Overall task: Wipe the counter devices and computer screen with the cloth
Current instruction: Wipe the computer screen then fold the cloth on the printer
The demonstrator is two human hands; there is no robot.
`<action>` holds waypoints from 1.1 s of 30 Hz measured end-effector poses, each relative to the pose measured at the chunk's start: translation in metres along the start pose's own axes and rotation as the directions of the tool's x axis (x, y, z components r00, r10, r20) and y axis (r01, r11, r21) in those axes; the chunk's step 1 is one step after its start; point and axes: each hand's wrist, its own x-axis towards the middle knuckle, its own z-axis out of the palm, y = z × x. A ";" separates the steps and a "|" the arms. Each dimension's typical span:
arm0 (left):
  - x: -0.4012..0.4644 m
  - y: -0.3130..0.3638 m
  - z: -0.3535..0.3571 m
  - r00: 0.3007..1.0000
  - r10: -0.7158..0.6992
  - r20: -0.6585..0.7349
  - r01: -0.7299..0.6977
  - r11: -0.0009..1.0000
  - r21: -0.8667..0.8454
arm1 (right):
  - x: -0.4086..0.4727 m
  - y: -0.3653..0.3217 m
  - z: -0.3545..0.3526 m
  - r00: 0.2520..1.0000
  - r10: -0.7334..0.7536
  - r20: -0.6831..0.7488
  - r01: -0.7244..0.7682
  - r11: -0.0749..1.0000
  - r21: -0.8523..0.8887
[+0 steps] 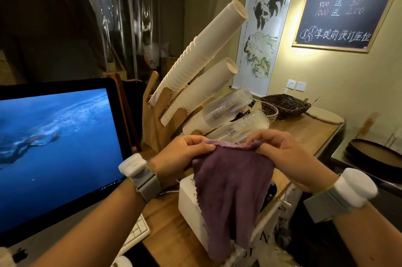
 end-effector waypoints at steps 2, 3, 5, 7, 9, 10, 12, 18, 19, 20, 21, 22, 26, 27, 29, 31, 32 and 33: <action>0.000 0.011 -0.002 1.000 0.028 -0.010 -0.026 0.992 0.125 | -0.001 -0.003 -0.004 1.000 0.005 0.021 -0.003 0.996 -0.089; 0.000 0.017 -0.002 0.999 0.045 -0.003 -0.044 0.981 0.188 | -0.002 -0.005 -0.007 0.999 0.014 0.034 -0.010 0.993 -0.118; 0.002 0.030 -0.002 0.997 0.070 0.021 -0.073 0.955 0.289 | -0.001 -0.006 -0.013 0.999 0.032 0.045 -0.026 0.991 -0.131; 0.004 0.043 -0.002 0.996 0.084 0.030 -0.089 0.939 0.333 | 0.002 -0.007 -0.018 0.999 0.038 0.030 -0.033 0.990 -0.136; 0.010 0.052 -0.005 0.994 0.110 0.002 -0.103 0.919 0.381 | 0.007 -0.010 -0.024 1.000 0.030 -0.008 -0.031 0.990 -0.139; 0.015 0.056 -0.008 0.992 0.126 -0.013 -0.108 0.897 0.428 | 0.012 -0.011 -0.026 0.999 0.028 -0.033 -0.033 0.988 -0.151; 0.024 0.061 -0.016 0.991 0.133 -0.027 -0.100 0.851 0.516 | 0.024 -0.012 -0.029 0.997 0.011 -0.081 -0.030 0.972 -0.231; 0.058 0.068 -0.034 0.938 0.294 -0.182 -0.129 0.785 0.605 | 0.067 -0.016 -0.029 0.959 -0.197 -0.206 0.082 0.883 -0.462; 0.063 0.068 -0.032 0.918 0.339 -0.204 -0.159 0.788 0.595 | 0.071 -0.015 -0.030 0.946 -0.231 -0.227 0.103 0.879 -0.466; 0.065 0.068 -0.031 0.899 0.377 -0.223 -0.188 0.792 0.581 | 0.073 -0.016 -0.031 0.929 -0.271 -0.251 0.124 0.868 -0.480; 0.065 0.065 -0.028 0.885 0.403 -0.233 -0.214 0.797 0.565 | 0.072 -0.015 -0.032 0.911 -0.309 -0.272 0.136 0.850 -0.508; 0.062 0.063 -0.025 0.878 0.421 -0.227 -0.239 0.796 0.556 | 0.067 -0.015 -0.032 0.897 -0.344 -0.279 0.148 0.826 -0.544; 0.039 0.024 -0.012 0.917 0.390 -0.081 -0.270 0.759 0.593 | 0.030 0.014 -0.030 0.950 -0.267 -0.162 0.112 0.775 -0.622; 0.031 0.008 -0.010 0.937 0.344 -0.054 -0.238 0.745 0.623 | 0.019 0.027 -0.027 0.975 -0.192 -0.115 0.086 0.796 -0.599; 0.020 -0.021 -0.009 0.979 0.203 0.033 -0.170 0.711 0.682 | 0.002 0.053 -0.019 1.000 0.011 0.004 -0.007 0.839 -0.544; 0.015 -0.047 -0.009 0.985 -0.014 0.175 -0.110 0.727 0.678 | -0.012 0.079 -0.012 0.963 0.214 0.163 -0.097 0.841 -0.533; 0.011 -0.056 -0.009 0.965 -0.121 0.234 -0.066 0.747 0.661 | -0.017 0.086 -0.009 0.929 0.279 0.244 -0.108 0.833 -0.543; 0.010 -0.063 -0.008 0.935 -0.217 0.280 -0.020 0.757 0.654 | -0.021 0.091 -0.007 0.888 0.333 0.317 -0.118 0.832 -0.542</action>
